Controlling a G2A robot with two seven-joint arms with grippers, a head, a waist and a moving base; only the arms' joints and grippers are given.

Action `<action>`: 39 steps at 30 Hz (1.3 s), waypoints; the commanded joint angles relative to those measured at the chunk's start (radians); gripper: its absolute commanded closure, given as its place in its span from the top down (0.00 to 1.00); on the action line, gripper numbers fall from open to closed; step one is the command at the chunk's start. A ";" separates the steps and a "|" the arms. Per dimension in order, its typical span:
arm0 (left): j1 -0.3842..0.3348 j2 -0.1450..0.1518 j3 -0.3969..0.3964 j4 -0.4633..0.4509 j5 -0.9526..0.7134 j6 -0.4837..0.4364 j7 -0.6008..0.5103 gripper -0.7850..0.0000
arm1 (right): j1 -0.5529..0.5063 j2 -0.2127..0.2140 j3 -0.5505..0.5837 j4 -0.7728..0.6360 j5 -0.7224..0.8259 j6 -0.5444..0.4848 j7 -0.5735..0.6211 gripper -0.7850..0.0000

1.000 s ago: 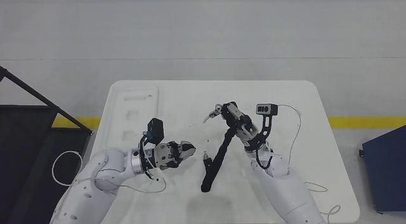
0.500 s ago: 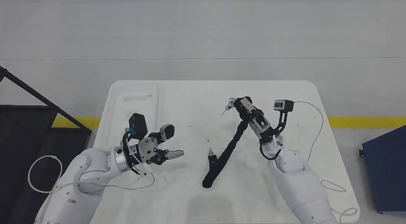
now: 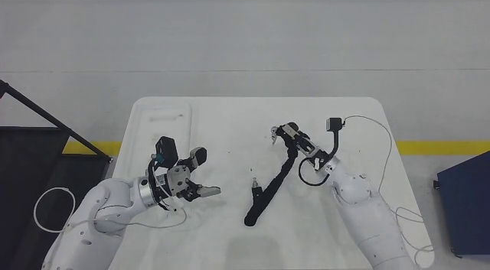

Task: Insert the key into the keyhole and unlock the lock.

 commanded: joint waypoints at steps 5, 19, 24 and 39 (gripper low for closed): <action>0.000 0.000 0.000 0.000 0.000 0.000 0.000 1.00 | 0.008 0.001 -0.044 -0.022 -0.182 0.074 -0.004 0.00; 0.000 0.000 0.000 0.000 0.000 0.000 0.000 1.00 | 0.014 0.006 -0.066 -0.013 -0.329 0.165 -0.054 0.00; 0.000 0.000 0.000 0.000 0.000 0.000 0.000 1.00 | 0.006 0.014 -0.054 -0.021 -0.411 0.204 -0.089 0.00; 0.000 0.000 0.000 0.000 0.000 0.000 0.000 1.00 | -0.044 0.029 0.021 -0.096 -0.357 0.201 -0.159 1.00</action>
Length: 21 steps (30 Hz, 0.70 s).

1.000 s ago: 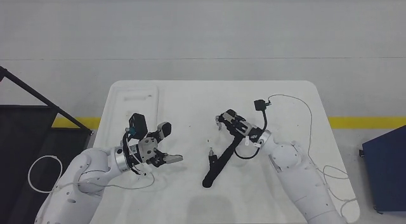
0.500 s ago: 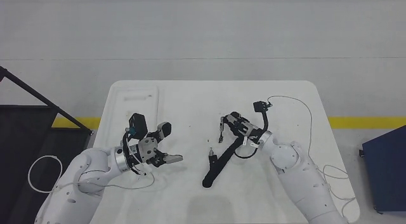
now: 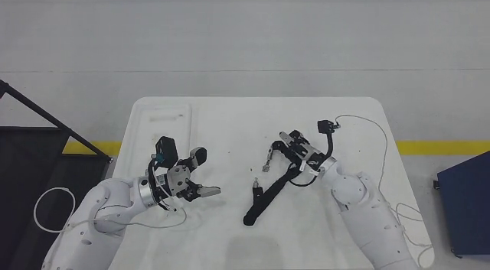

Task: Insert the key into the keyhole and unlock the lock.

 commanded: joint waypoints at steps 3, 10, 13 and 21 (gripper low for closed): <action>0.000 0.000 0.000 0.000 0.000 0.000 0.000 1.00 | -0.052 0.009 0.036 -0.092 0.011 -0.031 -0.023 1.00; 0.000 0.000 0.000 0.000 0.000 0.000 0.000 1.00 | -0.151 0.028 0.095 -0.276 -0.002 -0.082 -0.015 1.00; 0.000 0.000 0.000 0.000 0.000 0.000 0.000 1.00 | -0.188 0.036 0.108 -0.347 -0.028 -0.143 0.007 1.00; 0.000 0.000 0.000 0.000 0.000 0.000 0.000 1.00 | -0.274 0.053 0.157 -0.493 -0.014 -0.229 0.033 1.00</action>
